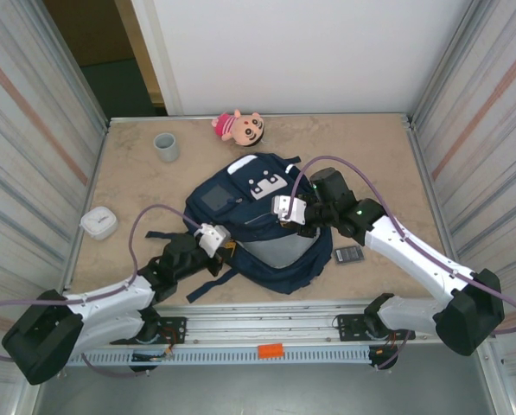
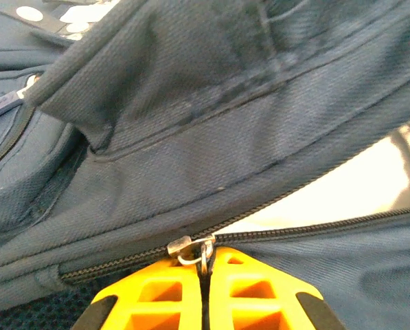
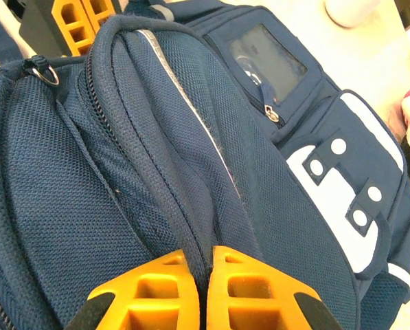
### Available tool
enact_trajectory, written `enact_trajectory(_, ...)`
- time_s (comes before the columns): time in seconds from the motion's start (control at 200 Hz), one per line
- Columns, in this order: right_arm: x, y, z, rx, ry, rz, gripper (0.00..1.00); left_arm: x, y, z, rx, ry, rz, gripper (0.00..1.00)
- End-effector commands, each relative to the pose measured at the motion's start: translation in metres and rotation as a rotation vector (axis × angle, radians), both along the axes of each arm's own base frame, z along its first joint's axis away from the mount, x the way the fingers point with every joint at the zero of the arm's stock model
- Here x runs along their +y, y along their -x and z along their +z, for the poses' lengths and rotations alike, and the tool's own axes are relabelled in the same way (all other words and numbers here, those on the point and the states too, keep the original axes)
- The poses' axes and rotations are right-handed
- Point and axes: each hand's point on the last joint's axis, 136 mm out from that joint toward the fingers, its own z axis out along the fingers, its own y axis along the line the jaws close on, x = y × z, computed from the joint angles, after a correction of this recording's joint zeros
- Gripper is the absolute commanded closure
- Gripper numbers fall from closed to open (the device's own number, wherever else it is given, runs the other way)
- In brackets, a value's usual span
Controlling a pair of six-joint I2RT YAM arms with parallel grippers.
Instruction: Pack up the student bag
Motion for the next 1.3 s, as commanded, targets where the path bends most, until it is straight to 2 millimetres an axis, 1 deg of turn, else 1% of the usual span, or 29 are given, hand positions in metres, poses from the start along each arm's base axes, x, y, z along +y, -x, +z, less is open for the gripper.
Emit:
enact_trajectory(0.0,0.007,-0.016,0.024,-0.042,-0.080,-0.045,1.00,-0.018,0.020,0.017,-0.014,0.058,-0.149,1.00)
enact_trajectory(0.185,0.011,-0.023,0.015,-0.023,-0.078,-0.065,1.00,-0.035,0.046,0.033,0.027,0.123,-0.329,1.00)
enact_trajectory(0.276,0.013,-0.026,0.011,-0.014,-0.080,-0.072,1.00,-0.038,0.052,0.038,0.045,0.146,-0.361,1.00)
enact_trajectory(0.431,0.012,-0.031,0.010,-0.018,-0.081,-0.096,1.00,-0.027,0.036,0.032,0.065,0.116,-0.234,1.00)
enact_trajectory(0.521,0.008,-0.030,0.013,0.007,-0.095,-0.135,1.00,-0.015,0.022,0.024,0.084,0.074,-0.116,1.00)
enact_trajectory(0.566,0.005,-0.025,0.015,0.047,-0.108,-0.166,0.85,-0.011,0.019,0.018,0.094,0.047,-0.085,1.00)
enact_trajectory(0.601,0.003,-0.020,0.017,0.101,-0.133,-0.200,0.68,-0.009,0.019,0.015,0.101,0.032,-0.077,1.00)
enact_trajectory(0.636,0.001,-0.013,0.022,0.169,-0.178,-0.247,0.57,-0.008,0.019,0.013,0.108,0.025,-0.075,1.00)
enact_trajectory(0.717,-0.003,0.002,0.032,0.356,-0.296,-0.386,0.50,-0.008,0.021,0.008,0.130,0.014,-0.080,1.00)
enact_trajectory(0.767,-0.006,0.011,0.034,0.499,-0.368,-0.498,0.46,-0.007,0.022,0.005,0.142,0.003,-0.079,1.00)
enact_trajectory(0.817,-0.007,0.022,0.033,0.647,-0.434,-0.599,0.44,-0.006,0.022,0.002,0.147,-0.004,-0.071,1.00)
enact_trajectory(0.882,-0.005,0.037,0.030,0.822,-0.512,-0.708,0.44,-0.004,0.022,0.001,0.148,-0.011,-0.062,1.00)
enact_trajectory(0.922,-0.004,0.045,0.020,0.915,-0.530,-0.785,0.44,-0.002,0.021,0.001,0.147,-0.014,-0.052,1.00)
enact_trajectory(0.932,-0.005,0.048,0.025,0.924,-0.553,-0.793,0.44,-0.002,0.021,0.001,0.147,-0.014,-0.051,1.00)
enact_trajectory(0.947,-0.005,0.051,0.024,0.948,-0.568,-0.816,0.43,-0.001,0.021,0.001,0.147,-0.016,-0.048,1.00)
enact_trajectory(1.092,-0.001,0.076,0.012,1.151,-0.689,-0.977,0.38,0.002,0.022,0.000,0.151,-0.018,-0.036,1.00)
enact_trajectory(1.198,-0.001,0.086,-0.013,1.308,-0.718,-1.129,0.37,0.004,0.023,-0.001,0.158,-0.019,-0.033,1.00)
enact_trajectory(1.293,-0.007,0.088,-0.037,1.374,-0.697,-1.268,0.37,0.004,0.024,0.003,0.154,0.002,-0.032,1.00)
